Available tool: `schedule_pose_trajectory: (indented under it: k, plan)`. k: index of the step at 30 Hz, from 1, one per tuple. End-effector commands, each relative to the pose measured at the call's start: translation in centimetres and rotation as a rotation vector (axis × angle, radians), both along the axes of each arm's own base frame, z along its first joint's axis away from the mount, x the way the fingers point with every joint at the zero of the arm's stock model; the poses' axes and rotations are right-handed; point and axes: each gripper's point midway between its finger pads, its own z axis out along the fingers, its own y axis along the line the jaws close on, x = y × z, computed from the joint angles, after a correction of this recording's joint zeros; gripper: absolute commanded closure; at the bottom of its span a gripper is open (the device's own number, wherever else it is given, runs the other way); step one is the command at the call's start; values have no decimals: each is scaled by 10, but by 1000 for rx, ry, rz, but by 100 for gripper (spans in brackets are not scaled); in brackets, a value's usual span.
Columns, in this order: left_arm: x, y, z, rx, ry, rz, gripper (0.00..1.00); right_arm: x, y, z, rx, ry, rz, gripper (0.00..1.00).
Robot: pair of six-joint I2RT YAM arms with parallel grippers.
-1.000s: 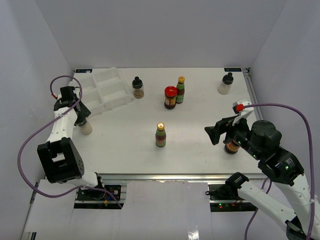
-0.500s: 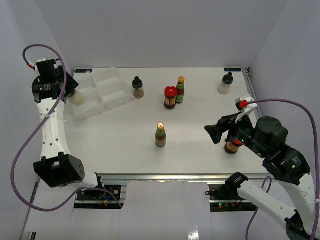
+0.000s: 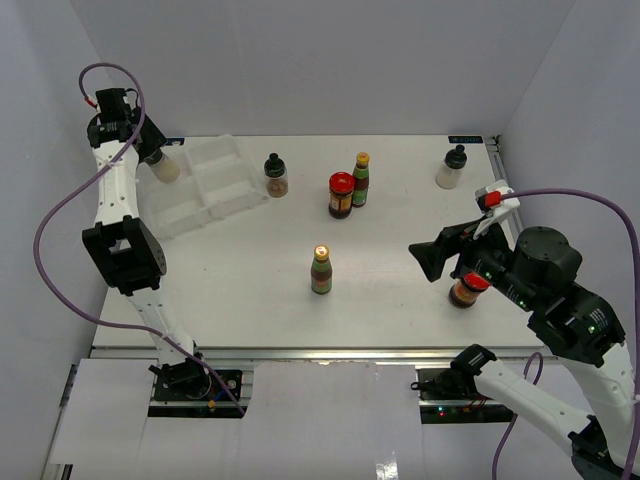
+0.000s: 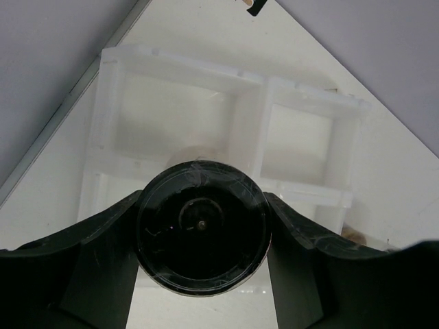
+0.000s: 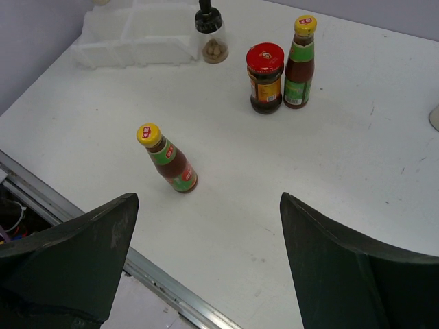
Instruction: Organize the condiment bottles
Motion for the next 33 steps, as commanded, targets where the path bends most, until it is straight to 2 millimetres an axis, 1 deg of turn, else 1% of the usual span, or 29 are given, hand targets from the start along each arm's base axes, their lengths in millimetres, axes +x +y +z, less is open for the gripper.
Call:
schedule_pose_trajectory:
  k: [1, 3, 7, 11, 18, 22, 24, 33]
  plan:
    - [19, -1, 81, 83, -218, -28, 100, 9, 7, 17, 44, -42, -7, 10]
    - [25, -1, 82, 96, -240, -31, 100, 12, 9, 14, 34, -34, -5, 10]
    - [38, 2, 76, 99, -246, -38, 100, 20, 11, 12, 20, -36, -20, 10]
    - [49, 7, 54, 100, -206, -34, 100, 28, 15, 11, 6, -38, -23, 10]
    - [59, 11, 28, 100, -180, -35, 100, 40, 17, 6, -30, -43, -49, 10]
    - [62, 13, 7, 97, -141, -32, 100, 44, 19, 6, -37, -46, -48, 10]
    - [65, 13, 1, 100, -139, -38, 100, 46, 19, 5, -41, -45, -53, 10]
    - [67, 16, -43, 93, -68, -40, 100, 50, 18, -3, -58, -37, -69, 10]
